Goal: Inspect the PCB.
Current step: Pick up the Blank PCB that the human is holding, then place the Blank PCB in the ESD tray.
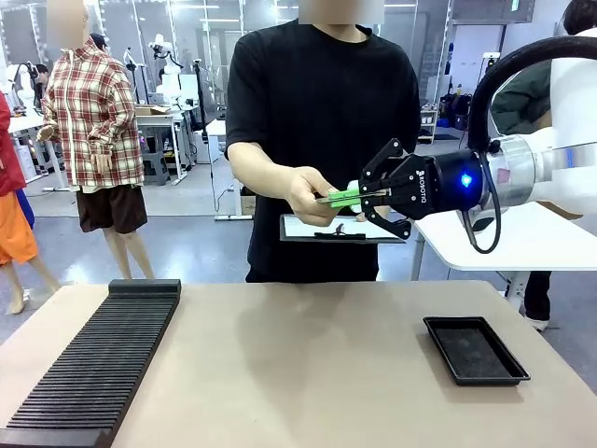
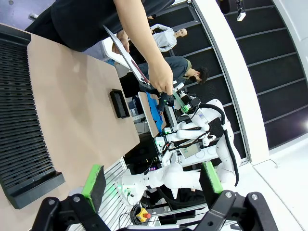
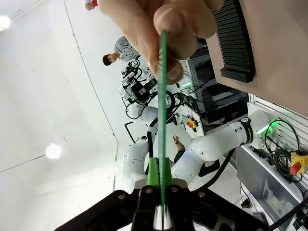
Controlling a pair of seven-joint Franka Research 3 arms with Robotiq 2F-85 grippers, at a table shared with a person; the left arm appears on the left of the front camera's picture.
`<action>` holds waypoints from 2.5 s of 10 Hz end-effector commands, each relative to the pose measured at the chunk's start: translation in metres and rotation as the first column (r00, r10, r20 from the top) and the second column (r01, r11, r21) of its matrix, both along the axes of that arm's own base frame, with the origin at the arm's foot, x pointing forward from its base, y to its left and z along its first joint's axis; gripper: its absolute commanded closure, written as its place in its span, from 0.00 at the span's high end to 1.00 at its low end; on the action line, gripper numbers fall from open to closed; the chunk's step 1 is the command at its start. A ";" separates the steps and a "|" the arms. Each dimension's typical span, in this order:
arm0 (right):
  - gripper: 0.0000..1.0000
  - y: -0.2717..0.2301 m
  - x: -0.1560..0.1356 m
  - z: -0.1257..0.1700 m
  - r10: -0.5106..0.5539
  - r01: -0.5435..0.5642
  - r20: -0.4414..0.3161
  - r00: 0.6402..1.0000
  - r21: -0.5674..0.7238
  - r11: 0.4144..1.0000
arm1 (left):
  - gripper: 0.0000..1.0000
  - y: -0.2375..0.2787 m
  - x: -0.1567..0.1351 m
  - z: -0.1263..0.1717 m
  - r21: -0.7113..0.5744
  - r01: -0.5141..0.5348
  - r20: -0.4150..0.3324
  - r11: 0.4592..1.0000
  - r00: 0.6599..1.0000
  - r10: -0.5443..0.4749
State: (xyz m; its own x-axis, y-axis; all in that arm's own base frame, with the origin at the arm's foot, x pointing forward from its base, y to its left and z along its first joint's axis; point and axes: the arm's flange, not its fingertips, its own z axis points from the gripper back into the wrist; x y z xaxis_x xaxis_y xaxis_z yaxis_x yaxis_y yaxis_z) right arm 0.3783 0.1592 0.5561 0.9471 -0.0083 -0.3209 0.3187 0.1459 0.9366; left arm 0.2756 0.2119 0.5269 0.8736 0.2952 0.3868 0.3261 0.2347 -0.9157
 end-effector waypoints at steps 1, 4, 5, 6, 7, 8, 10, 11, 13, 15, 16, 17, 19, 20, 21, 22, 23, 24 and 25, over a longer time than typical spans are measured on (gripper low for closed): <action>0.00 0.000 -0.003 -0.006 -0.004 0.002 0.021 1.000 0.055 0.998 | 1.00 -0.002 -0.001 0.001 0.003 0.006 0.009 1.000 1.000 -0.006; 0.00 0.000 0.000 0.000 0.000 0.000 0.000 1.000 0.000 1.000 | 1.00 -0.002 -0.001 0.001 0.003 0.006 0.009 1.000 1.000 -0.006; 0.00 0.000 0.000 0.000 0.000 0.000 0.000 1.000 0.000 1.000 | 1.00 -0.002 -0.001 0.001 0.003 0.006 0.009 1.000 1.000 -0.006; 0.00 0.000 0.000 0.000 0.000 0.000 0.000 1.000 0.000 1.000 | 1.00 -0.002 -0.001 0.001 0.003 0.006 0.009 1.000 1.000 -0.006; 0.00 0.000 0.000 0.000 0.000 0.000 0.000 1.000 0.000 1.000 | 1.00 -0.002 -0.001 0.001 0.003 0.006 0.009 1.000 1.000 -0.006; 0.00 0.000 0.000 0.000 0.000 0.000 0.000 1.000 0.000 1.000 | 1.00 -0.002 -0.001 0.001 0.003 0.006 0.009 1.000 1.000 -0.006; 0.00 0.000 0.000 0.000 0.000 0.000 0.000 1.000 0.000 1.000 | 1.00 -0.002 -0.001 0.001 0.003 0.006 0.009 1.000 1.000 -0.006; 0.00 0.000 0.000 0.000 0.000 0.000 0.000 1.000 0.000 1.000 | 1.00 -0.002 -0.001 0.001 0.003 0.006 0.009 1.000 1.000 -0.006; 0.00 0.000 0.000 0.000 0.000 0.000 0.000 1.000 0.000 1.000 | 1.00 -0.002 -0.001 0.001 0.003 0.006 0.009 1.000 1.000 -0.006; 0.00 0.000 0.000 0.000 0.000 0.000 0.000 1.000 0.000 1.000 | 1.00 -0.002 -0.001 0.001 0.003 0.006 0.009 1.000 1.000 -0.006; 0.00 0.000 0.000 0.000 0.000 0.000 0.000 1.000 0.000 1.000 | 1.00 -0.002 -0.001 0.001 0.003 0.006 0.009 1.000 1.000 -0.006; 0.00 0.000 0.000 0.000 0.000 0.000 0.000 1.000 0.000 1.000 | 1.00 -0.002 -0.001 0.001 0.003 0.006 0.009 1.000 1.000 -0.006; 0.00 0.000 0.000 0.000 0.000 0.000 0.000 1.000 0.000 1.000 | 1.00 -0.002 -0.001 0.001 0.003 0.006 0.009 1.000 1.000 -0.006; 0.00 0.000 0.000 0.000 0.000 0.000 0.000 1.000 0.000 1.000 | 1.00 -0.002 -0.001 0.001 0.003 0.006 0.009 1.000 1.000 -0.006; 0.00 0.000 0.000 0.000 0.000 0.000 0.000 1.000 0.000 1.000 | 1.00 -0.002 -0.001 0.001 0.003 0.006 0.009 1.000 1.000 -0.006; 0.03 -0.001 0.000 -0.002 -0.003 0.003 0.000 1.000 0.007 1.000 | 1.00 -0.002 -0.001 0.001 0.003 0.006 0.009 1.000 1.000 -0.006; 0.03 -0.018 0.001 -0.008 -0.034 0.041 0.069 0.997 -0.105 0.994 | 1.00 -0.002 -0.001 0.001 0.003 0.006 0.009 1.000 1.000 -0.006; 0.03 -0.033 -0.004 -0.014 -0.020 0.038 0.102 0.995 -0.183 0.982 | 1.00 -0.002 -0.001 0.001 0.003 0.006 0.009 1.000 1.000 -0.006; 0.03 -0.043 -0.008 -0.019 -0.004 0.030 0.112 0.994 -0.228 0.973 | 1.00 -0.002 -0.001 0.001 0.003 0.006 0.009 1.000 1.000 -0.006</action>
State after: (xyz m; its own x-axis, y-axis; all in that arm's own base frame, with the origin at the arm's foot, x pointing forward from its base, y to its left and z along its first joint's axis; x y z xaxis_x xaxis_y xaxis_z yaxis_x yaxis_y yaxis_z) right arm 0.3774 0.1271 0.5422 0.9660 -0.0676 -0.2495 0.2582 0.3044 0.9169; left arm 0.2756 0.2120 0.5269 0.8736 0.2952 0.3868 0.3261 0.2347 -0.9157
